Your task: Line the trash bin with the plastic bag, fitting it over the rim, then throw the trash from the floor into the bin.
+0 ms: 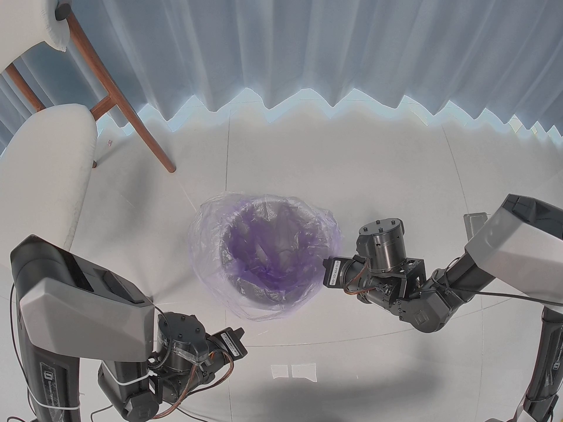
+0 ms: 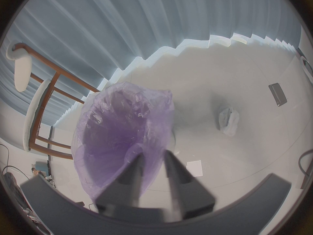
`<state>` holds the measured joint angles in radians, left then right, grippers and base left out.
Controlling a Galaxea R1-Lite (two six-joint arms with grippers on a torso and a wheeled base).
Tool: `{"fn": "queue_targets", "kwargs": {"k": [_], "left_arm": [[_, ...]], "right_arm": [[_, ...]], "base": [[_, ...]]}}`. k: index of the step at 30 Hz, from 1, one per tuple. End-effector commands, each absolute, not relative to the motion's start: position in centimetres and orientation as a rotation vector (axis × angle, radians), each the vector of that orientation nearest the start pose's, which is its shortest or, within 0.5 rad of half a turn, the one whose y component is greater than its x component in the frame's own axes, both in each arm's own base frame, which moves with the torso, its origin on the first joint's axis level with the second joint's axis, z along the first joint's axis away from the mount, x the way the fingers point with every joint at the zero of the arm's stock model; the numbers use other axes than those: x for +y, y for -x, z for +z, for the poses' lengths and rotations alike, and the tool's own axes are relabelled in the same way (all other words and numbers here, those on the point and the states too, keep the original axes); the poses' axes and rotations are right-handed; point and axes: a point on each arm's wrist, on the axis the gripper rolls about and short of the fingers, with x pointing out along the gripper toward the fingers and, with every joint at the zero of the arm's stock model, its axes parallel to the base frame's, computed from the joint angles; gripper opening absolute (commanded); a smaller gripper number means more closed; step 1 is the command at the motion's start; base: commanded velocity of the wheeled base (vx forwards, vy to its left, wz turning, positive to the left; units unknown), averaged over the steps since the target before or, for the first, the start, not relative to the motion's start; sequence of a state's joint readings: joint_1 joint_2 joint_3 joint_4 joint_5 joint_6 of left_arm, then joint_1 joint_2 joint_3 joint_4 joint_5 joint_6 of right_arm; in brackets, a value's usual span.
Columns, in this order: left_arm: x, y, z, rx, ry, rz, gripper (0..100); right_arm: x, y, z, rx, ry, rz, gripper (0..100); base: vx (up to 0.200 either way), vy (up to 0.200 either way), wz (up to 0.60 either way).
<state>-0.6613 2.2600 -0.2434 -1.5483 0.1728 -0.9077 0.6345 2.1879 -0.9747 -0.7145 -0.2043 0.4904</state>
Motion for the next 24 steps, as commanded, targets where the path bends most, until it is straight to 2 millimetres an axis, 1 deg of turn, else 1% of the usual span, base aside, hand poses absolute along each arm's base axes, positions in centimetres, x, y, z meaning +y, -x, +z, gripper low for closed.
{"fn": "queue_targets", "kwargs": {"k": [1,5,9,10,14,16,17,18,19,22,23,24], "left_arm": [[-16.5,-22.0,-0.5,0.608,0.686,-0.243,0],[-16.6,-21.9,-0.5,0.612,0.683,-0.244,0],[-16.6,-21.9,-0.5,0.611,0.683,-0.243,0],[-16.6,-21.9,-0.5,0.611,0.682,-0.243,0],[-16.5,-21.9,-0.5,0.611,0.683,-0.243,0],[-16.5,-21.9,-0.6,0.614,0.682,-0.241,0],[-16.6,-21.9,-0.6,0.612,0.682,-0.242,0],[-16.6,-21.9,-0.6,0.612,0.682,-0.242,0],[-16.5,-21.8,-0.6,0.615,0.68,-0.241,0],[-16.5,-21.9,-0.6,0.613,0.681,-0.24,0],[-16.5,-21.9,-0.6,0.612,0.682,-0.241,0],[-16.5,-21.9,-0.6,0.613,0.681,-0.24,0]], "right_arm": [[22.7,-31.7,5.8,0.553,-0.268,0.295,0],[22.3,-31.2,6.5,0.549,-0.277,0.295,0],[22.0,-30.8,6.3,0.562,-0.273,0.291,0],[21.5,-30.2,5.0,0.606,-0.261,0.275,0],[21.1,-29.7,2.8,0.649,-0.275,0.252,0],[21.1,-29.7,1.8,0.652,-0.289,0.246,0],[21.1,-29.7,0.6,0.657,-0.294,0.243,0],[21.1,-29.7,0.6,0.657,-0.294,0.243,0],[21.1,-29.7,-0.9,0.665,-0.29,0.24,0],[21.2,-29.8,-2.7,0.658,-0.294,0.241,0],[21.2,-29.9,-2.7,0.656,-0.296,0.242,0],[21.3,-30.1,-3.6,0.65,-0.299,0.242,0]], "base": [[0.0,0.0,0.0],[0.0,0.0,0.0],[0.0,0.0,0.0],[0.0,0.0,0.0],[0.0,0.0,0.0],[0.0,0.0,0.0],[0.0,0.0,0.0],[0.0,0.0,0.0],[0.0,0.0,0.0],[0.0,0.0,0.0],[0.0,0.0,0.0],[0.0,0.0,0.0]]}}
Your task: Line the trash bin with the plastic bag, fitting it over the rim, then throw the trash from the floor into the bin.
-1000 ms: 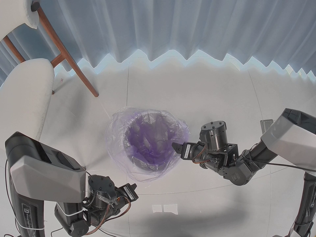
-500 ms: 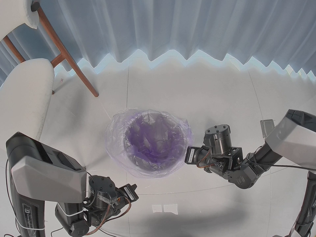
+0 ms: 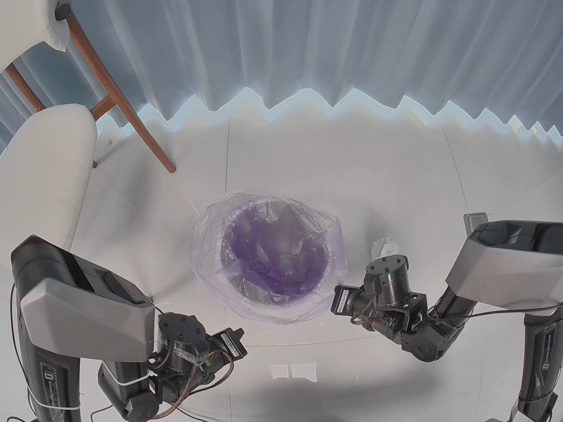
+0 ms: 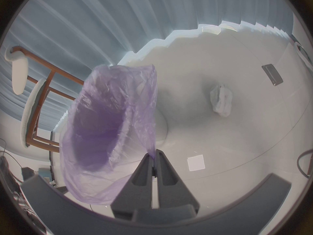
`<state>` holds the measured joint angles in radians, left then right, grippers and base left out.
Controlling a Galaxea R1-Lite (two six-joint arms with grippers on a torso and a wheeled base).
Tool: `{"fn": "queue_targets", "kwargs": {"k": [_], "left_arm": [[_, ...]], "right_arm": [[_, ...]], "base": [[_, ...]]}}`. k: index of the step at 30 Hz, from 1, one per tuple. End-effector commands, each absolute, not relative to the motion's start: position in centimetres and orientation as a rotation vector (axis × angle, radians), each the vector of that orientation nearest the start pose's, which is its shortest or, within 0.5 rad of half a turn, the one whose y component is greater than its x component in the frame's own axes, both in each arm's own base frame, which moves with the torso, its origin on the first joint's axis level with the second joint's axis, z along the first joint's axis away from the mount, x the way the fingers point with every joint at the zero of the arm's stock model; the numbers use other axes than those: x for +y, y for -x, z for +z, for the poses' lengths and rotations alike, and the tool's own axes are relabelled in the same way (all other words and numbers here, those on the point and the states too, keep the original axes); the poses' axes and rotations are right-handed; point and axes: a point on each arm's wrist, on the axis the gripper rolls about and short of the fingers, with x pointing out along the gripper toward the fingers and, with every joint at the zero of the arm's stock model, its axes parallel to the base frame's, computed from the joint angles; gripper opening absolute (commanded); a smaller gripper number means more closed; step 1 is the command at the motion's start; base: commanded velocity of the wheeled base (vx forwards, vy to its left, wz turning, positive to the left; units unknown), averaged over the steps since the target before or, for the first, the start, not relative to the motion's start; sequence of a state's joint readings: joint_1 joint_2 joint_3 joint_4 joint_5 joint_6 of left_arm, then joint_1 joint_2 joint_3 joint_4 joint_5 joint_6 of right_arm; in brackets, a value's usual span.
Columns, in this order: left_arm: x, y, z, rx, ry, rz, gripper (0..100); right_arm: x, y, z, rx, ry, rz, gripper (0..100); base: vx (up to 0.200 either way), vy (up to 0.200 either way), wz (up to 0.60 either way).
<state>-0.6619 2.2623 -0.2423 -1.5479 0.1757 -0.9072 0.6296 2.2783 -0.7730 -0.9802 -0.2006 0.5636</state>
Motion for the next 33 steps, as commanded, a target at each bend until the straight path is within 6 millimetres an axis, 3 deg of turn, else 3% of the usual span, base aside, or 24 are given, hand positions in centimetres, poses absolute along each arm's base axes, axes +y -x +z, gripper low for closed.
{"fn": "queue_targets", "kwargs": {"k": [1,8,21,22,24,27,33], "left_arm": [[-16.5,-21.9,-0.6,0.613,0.681,-0.24,0],[-16.5,-22.0,-0.9,0.619,0.676,-0.235,0],[-16.5,-22.0,-1.1,0.624,0.674,-0.231,0],[-16.5,-22.0,-1.2,0.626,0.675,-0.229,0],[-16.5,-22.0,-1.2,0.627,0.673,-0.227,0],[-16.4,-22.0,-1.1,0.625,0.677,-0.227,0],[-16.1,-22.1,-0.8,0.617,0.684,-0.218,0]], "right_arm": [[21.3,-30.3,-4.0,0.646,-0.302,0.24,0],[21.7,-31.2,-6.0,0.624,-0.316,0.247,0],[22.6,-32.4,-7.1,0.571,-0.343,0.288,0],[22.6,-32.4,-7.2,0.571,-0.343,0.289,100],[22.6,-32.4,-7.3,0.568,-0.344,0.289,100],[22.2,-31.5,-4.9,0.499,-0.418,0.311,100],[20.9,-25.5,0.0,0.511,-0.532,0.456,100]], "base": [[0.0,0.0,0.0],[0.0,0.0,0.0],[0.0,0.0,0.0],[0.0,0.0,0.0],[0.0,0.0,0.0],[0.0,0.0,0.0],[0.0,0.0,0.0]]}}
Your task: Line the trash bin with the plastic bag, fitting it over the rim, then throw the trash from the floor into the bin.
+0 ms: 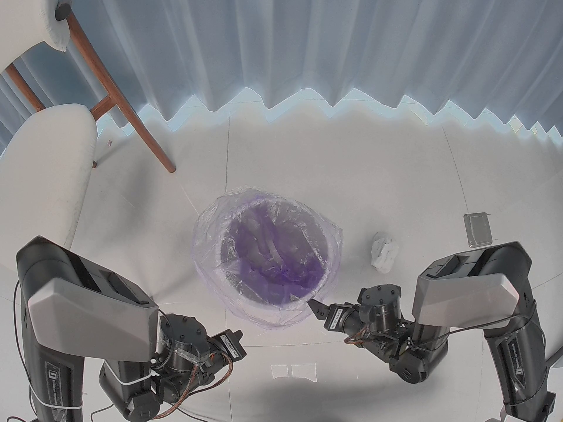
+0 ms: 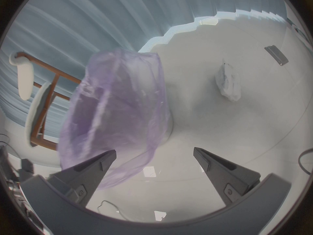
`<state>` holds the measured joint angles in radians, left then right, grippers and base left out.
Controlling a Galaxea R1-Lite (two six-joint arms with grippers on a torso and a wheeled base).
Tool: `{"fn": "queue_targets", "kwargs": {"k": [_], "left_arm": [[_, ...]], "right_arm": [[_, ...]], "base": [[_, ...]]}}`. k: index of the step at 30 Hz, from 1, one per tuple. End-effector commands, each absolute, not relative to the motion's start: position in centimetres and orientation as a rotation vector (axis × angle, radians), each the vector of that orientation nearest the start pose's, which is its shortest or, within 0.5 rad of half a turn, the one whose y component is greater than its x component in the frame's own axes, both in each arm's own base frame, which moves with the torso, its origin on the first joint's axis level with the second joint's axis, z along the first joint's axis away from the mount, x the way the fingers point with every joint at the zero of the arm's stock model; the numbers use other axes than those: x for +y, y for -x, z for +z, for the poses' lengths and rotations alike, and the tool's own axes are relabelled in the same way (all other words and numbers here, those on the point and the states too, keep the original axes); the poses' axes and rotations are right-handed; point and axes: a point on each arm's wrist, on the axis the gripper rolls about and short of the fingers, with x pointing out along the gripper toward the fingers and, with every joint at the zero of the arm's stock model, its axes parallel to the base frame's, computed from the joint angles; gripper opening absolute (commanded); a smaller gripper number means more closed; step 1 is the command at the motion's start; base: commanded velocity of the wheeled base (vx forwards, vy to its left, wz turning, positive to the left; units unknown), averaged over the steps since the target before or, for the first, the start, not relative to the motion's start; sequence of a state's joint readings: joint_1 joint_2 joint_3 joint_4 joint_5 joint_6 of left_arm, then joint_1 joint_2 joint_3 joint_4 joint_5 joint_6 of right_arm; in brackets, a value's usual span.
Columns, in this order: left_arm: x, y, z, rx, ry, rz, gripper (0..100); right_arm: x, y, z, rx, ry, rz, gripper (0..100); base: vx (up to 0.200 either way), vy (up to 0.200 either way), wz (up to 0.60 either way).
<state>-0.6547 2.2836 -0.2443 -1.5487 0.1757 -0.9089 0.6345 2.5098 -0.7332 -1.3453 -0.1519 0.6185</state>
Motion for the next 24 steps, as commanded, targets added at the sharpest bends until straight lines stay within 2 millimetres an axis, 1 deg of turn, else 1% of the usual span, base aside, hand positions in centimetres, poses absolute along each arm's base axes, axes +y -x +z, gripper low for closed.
{"fn": "queue_targets", "kwargs": {"k": [1,3,5,8,10,11,12,13,15,18,19,20,24], "left_arm": [[-16.0,-22.1,-0.7,0.611,0.688,-0.216,0],[-15.9,-22.1,-0.1,0.594,0.698,-0.224,0],[-15.8,-22.2,0.2,0.582,0.702,-0.222,0],[-15.5,-22.7,0.5,0.56,0.714,-0.208,0],[-15.0,-23.1,0.5,0.549,0.724,-0.193,0],[-14.8,-23.4,0.6,0.541,0.729,-0.184,0],[-14.7,-23.9,0.5,0.529,0.736,-0.173,0],[-14.7,-23.9,0.5,0.529,0.736,-0.173,0],[-14.0,-25.1,0.7,0.491,0.755,-0.147,0],[-13.2,-25.8,0.9,0.472,0.774,-0.129,0],[-13.1,-25.8,1.0,0.471,0.78,-0.131,0],[-13.1,-25.8,1.0,0.472,0.78,-0.133,0],[-13.5,-25.6,0.7,0.503,0.782,-0.167,0]], "right_arm": [[20.6,-24.6,0.8,0.509,-0.551,0.478,100],[20.4,-23.1,1.9,0.518,-0.574,0.521,100],[20.3,-22.3,2.3,0.529,-0.582,0.538,100],[20.1,-21.8,2.1,0.538,-0.588,0.531,100],[19.6,-21.5,2.5,0.523,-0.604,0.526,100],[19.3,-21.4,2.9,0.514,-0.61,0.525,100],[19.0,-21.4,3.8,0.488,-0.627,0.527,100],[19.0,-21.4,3.8,0.488,-0.627,0.527,100],[18.2,-20.8,6.5,0.413,-0.678,0.553,100],[17.5,-20.0,8.8,0.349,-0.71,0.581,100],[17.2,-19.7,9.5,0.329,-0.719,0.59,100],[17.2,-19.6,9.5,0.328,-0.72,0.591,100],[16.6,-19.2,11.5,0.257,-0.738,0.623,100]], "base": [[0.0,0.0,0.0],[0.0,0.0,0.0],[0.0,0.0,0.0],[0.0,0.0,0.0],[0.0,0.0,0.0],[0.0,0.0,0.0],[0.0,0.0,0.0],[0.0,0.0,0.0],[0.0,0.0,0.0],[0.0,0.0,0.0],[0.0,0.0,0.0],[0.0,0.0,0.0],[0.0,0.0,0.0]]}}
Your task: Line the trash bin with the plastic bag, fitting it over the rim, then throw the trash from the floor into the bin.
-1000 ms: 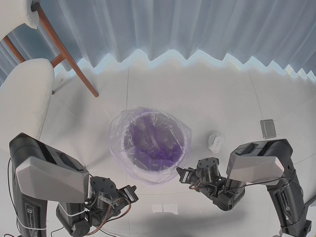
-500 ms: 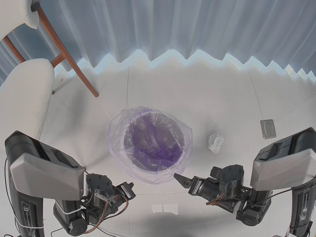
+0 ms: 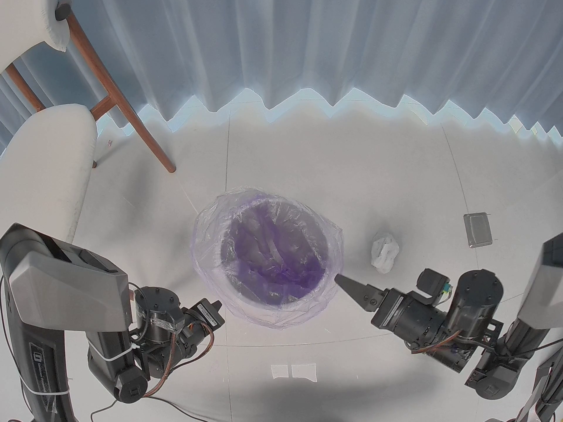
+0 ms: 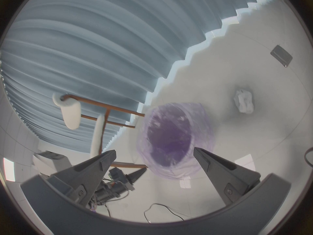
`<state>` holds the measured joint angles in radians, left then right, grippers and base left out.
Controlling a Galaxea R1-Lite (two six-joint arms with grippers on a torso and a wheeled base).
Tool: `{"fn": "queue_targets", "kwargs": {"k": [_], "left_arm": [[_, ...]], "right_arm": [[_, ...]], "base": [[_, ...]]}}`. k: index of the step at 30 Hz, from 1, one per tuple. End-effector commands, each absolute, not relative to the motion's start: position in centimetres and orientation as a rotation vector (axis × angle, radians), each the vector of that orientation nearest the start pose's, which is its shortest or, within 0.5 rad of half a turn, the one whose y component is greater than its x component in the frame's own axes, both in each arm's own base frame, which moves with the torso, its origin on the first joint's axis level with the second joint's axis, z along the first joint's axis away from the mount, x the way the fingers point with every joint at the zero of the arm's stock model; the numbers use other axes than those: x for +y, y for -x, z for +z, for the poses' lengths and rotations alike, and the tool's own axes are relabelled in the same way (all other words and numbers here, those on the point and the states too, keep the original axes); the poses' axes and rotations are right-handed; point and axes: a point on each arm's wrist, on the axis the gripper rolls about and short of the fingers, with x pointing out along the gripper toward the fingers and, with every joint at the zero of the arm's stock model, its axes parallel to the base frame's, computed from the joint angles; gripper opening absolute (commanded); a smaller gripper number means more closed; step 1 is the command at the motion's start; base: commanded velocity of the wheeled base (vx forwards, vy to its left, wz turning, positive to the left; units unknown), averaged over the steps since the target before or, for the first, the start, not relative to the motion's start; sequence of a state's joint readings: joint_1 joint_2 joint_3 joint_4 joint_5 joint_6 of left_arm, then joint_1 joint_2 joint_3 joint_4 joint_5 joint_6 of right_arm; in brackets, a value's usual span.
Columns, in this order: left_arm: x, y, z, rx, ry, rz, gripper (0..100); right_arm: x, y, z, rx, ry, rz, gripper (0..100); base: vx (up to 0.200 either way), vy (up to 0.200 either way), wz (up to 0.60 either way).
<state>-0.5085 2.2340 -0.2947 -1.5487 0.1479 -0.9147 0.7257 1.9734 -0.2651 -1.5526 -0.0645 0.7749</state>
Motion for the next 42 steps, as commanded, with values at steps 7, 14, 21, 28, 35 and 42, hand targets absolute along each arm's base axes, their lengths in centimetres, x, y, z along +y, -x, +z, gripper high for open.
{"fn": "queue_targets", "kwargs": {"k": [7,14,21,28,35,42], "left_arm": [[-13.0,-25.6,0.9,0.496,0.786,-0.148,0],[-12.8,-25.8,0.7,0.499,0.785,-0.143,100],[-12.3,-26.7,0.4,0.482,0.784,-0.121,100],[-10.6,-28.4,0.8,0.419,0.819,-0.072,100],[-9.6,-28.8,0.8,0.419,0.834,-0.067,100],[-9.4,-29.8,0.1,0.408,0.841,-0.054,100]], "right_arm": [[16.1,-18.9,12.0,0.24,-0.757,0.624,100],[15.9,-18.9,11.9,0.247,-0.767,0.615,100],[15.6,-18.6,12.0,0.245,-0.767,0.614,100],[15.6,-18.6,12.0,0.248,-0.766,0.613,100],[15.6,-18.6,12.0,0.248,-0.768,0.613,100],[15.6,-18.6,12.0,0.248,-0.766,0.613,100]], "base": [[0.0,0.0,0.0],[0.0,0.0,0.0],[0.0,0.0,0.0],[0.0,0.0,0.0],[0.0,0.0,0.0],[0.0,0.0,0.0]]}}
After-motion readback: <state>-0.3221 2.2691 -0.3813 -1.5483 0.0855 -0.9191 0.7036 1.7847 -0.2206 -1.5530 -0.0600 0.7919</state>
